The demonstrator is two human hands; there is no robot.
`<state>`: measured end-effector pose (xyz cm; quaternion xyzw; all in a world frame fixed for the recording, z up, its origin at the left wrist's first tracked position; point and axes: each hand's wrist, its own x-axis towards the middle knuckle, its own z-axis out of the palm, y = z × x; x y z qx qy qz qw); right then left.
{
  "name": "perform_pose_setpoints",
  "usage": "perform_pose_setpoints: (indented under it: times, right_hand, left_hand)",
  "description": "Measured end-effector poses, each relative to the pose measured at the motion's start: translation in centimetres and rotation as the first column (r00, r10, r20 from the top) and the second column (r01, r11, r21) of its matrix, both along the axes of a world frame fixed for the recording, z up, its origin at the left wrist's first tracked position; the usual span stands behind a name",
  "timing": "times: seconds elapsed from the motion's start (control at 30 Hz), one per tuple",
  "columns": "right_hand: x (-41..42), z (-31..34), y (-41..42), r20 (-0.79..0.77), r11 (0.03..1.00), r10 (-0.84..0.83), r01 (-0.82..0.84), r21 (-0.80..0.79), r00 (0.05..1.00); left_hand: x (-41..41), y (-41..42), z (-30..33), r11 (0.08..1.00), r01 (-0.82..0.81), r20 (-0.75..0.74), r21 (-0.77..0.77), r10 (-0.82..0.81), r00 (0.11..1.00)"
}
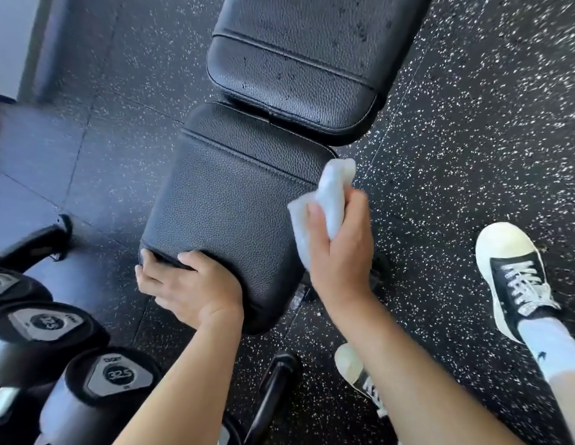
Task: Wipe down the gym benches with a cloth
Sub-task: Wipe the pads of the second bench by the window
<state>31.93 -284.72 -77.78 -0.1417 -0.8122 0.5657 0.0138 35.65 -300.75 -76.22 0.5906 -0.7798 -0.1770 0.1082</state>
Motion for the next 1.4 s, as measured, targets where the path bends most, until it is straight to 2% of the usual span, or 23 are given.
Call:
perform_pose_setpoints:
  times: [0.07,0.13,0.23,0.33,0.57,0.63,0.73,0.83,0.9,0.97,1.03,1.07,1.13,1.23,1.4]
  right_hand:
    - [-2.9,0.3,0.4,-0.099,0.989,0.043,-0.028,0.148,0.994]
    - [-4.2,1.0,0.2,-0.166,0.929,0.185,-0.117,0.351,0.969]
    - [-3.5,2.2,-0.7,-0.173,0.713,0.535,-0.331,0.618,0.827]
    - [-3.8,3.1,-2.8,-0.119,0.564,0.734,-0.503,0.655,0.669]
    - [-11.2,3.9,-11.8,-0.052,0.363,0.889,-0.632,0.685,0.455]
    - [-11.9,3.9,-14.9,-0.053,0.256,0.944,-0.626,0.736,0.325]
    - [-11.5,3.9,-17.2,-0.040,0.068,0.997,-0.614,0.786,0.060]
    - [-13.3,3.9,-15.6,-0.090,0.010,0.990,-0.576,0.817,-0.112]
    - [-16.6,3.6,-14.4,-0.102,0.015,0.987,-0.566,0.824,-0.123]
    - [-20.1,3.6,-13.6,-0.123,0.089,0.992,-0.563,0.822,-0.023]
    - [-21.8,3.7,-13.3,-0.171,0.187,0.982,-0.471,0.862,0.077]
    - [-21.7,3.5,-13.6,-0.162,0.195,0.980,-0.450,0.871,0.112]
    - [-20.4,3.6,-15.1,-0.042,0.115,0.987,-0.491,0.863,0.158]
    - [-17.9,4.0,-18.0,0.100,-0.023,0.988,-0.522,0.853,0.121]
    - [-11.9,4.3,-23.8,0.208,-0.227,0.972,-0.637,0.737,-0.107]
  left_hand:
    - [-0.1,0.0,0.0,1.000,-0.003,0.005,-0.001,0.003,1.000]
    - [-0.2,0.2,0.1,1.000,-0.012,0.004,0.003,0.012,1.000]
    - [-0.2,0.2,0.3,1.000,-0.001,-0.013,0.015,0.001,1.000]
    - [-0.2,0.1,0.4,0.999,-0.023,-0.020,0.027,0.023,1.000]
    - [-0.1,0.2,0.6,0.998,-0.047,-0.014,0.044,0.047,0.999]
    - [-0.2,0.1,0.6,0.998,-0.040,-0.014,0.051,0.041,0.999]
    - [-0.5,0.1,0.7,0.997,-0.053,-0.012,0.054,0.054,0.998]
    - [-0.2,0.0,0.7,0.996,-0.056,-0.033,0.073,0.059,0.998]
    - [-0.1,-0.1,0.7,0.996,-0.051,-0.032,0.072,0.053,0.998]
    - [0.1,-0.3,0.5,0.995,-0.060,-0.033,0.083,0.063,0.997]
    - [0.3,-0.3,0.6,0.994,-0.026,-0.059,0.104,0.032,0.998]
    - [0.3,-0.3,0.7,0.994,-0.009,-0.065,0.105,0.016,0.998]
    - [0.3,-0.5,0.7,0.992,-0.018,-0.061,0.123,0.025,0.998]
    - [0.4,-0.4,1.1,0.988,-0.006,-0.067,0.154,0.017,0.998]
    - [0.5,-0.6,1.4,0.986,0.000,-0.044,0.166,0.008,0.999]
